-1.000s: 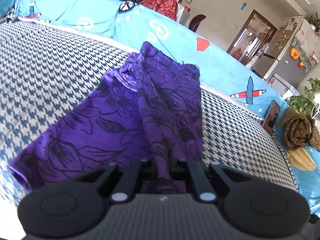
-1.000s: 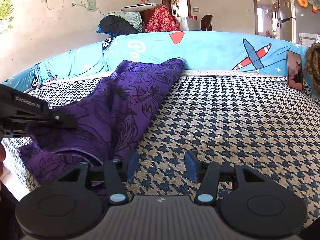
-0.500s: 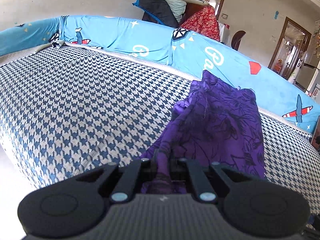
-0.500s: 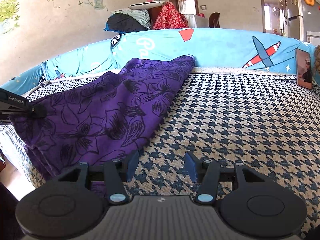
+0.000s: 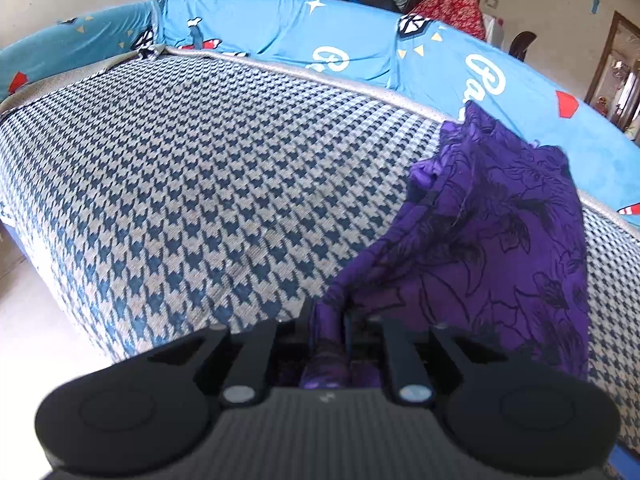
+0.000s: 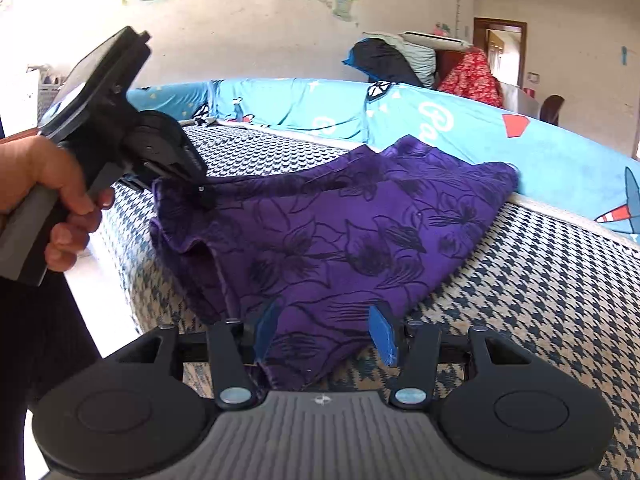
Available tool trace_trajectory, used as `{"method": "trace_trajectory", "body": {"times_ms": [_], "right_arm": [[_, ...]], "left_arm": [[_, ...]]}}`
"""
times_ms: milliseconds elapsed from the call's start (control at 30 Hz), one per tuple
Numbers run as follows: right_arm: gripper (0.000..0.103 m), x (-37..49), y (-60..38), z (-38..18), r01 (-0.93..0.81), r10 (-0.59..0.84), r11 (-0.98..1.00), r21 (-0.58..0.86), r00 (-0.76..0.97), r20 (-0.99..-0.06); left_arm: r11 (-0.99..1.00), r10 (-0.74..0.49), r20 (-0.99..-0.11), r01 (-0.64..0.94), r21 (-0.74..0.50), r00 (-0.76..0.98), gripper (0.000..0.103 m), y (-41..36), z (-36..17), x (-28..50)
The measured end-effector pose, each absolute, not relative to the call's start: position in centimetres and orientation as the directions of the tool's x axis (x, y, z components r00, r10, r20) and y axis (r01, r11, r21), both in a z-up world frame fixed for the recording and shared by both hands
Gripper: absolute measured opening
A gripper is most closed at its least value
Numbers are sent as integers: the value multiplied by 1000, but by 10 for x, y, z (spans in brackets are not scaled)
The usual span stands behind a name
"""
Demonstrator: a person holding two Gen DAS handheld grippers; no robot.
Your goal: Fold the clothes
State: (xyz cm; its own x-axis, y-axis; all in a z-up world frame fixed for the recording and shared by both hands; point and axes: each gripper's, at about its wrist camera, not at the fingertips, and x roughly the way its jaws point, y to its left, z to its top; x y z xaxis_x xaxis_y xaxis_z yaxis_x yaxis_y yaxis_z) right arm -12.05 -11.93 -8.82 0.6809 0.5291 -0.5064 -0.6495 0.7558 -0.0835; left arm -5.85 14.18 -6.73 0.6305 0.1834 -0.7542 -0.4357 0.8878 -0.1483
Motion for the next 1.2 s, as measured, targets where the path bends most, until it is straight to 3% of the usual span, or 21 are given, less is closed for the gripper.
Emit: {"method": "trace_trajectory", "body": {"times_ms": [100, 133, 200, 300, 500, 667, 733, 800, 867, 1200], "right_arm": [[50, -119, -116, -93, -667, 538, 742, -66, 651, -535], [50, -119, -115, -94, -672, 540, 738, -59, 641, -545], [50, -116, -115, -96, -678, 547, 734, -32, 619, -564], [50, -115, -115, -98, -681, 545, 732, -21, 604, -582], [50, -117, -118, -93, -674, 558, 739, 2, 610, -563], [50, -121, -116, -92, -676, 563, 737, -7, 619, -548], [49, -121, -115, -92, -676, 570, 737, -2, 622, -537], [39, -120, -115, -92, -672, 573, 740, 5, 627, -527], [35, -118, -115, -93, -664, 570, 748, 10, 634, -523], [34, -117, -107, -89, -688, 610, 725, 33, 618, -496]], "left_arm": [[872, 192, -763, -465, -155, 617, 22, 150, -72, -62], [868, 211, -763, -476, -141, 611, 27, 150, -72, -63], [851, 267, -765, -516, -99, 586, 50, 153, -72, -66], [817, 281, -763, -562, -128, 582, 61, 163, -70, -72], [788, 332, -606, -565, -244, 723, 77, 165, -39, -99], [869, 242, -544, -429, -247, 804, 84, 143, -28, -96], [897, 172, -567, -366, -247, 806, 84, 129, -32, -89], [922, 129, -588, -315, -225, 798, 85, 115, -38, -81], [943, 98, -611, -270, -196, 785, 86, 103, -44, -74], [965, 81, -683, -228, -128, 726, 90, 87, -64, -70]]}}
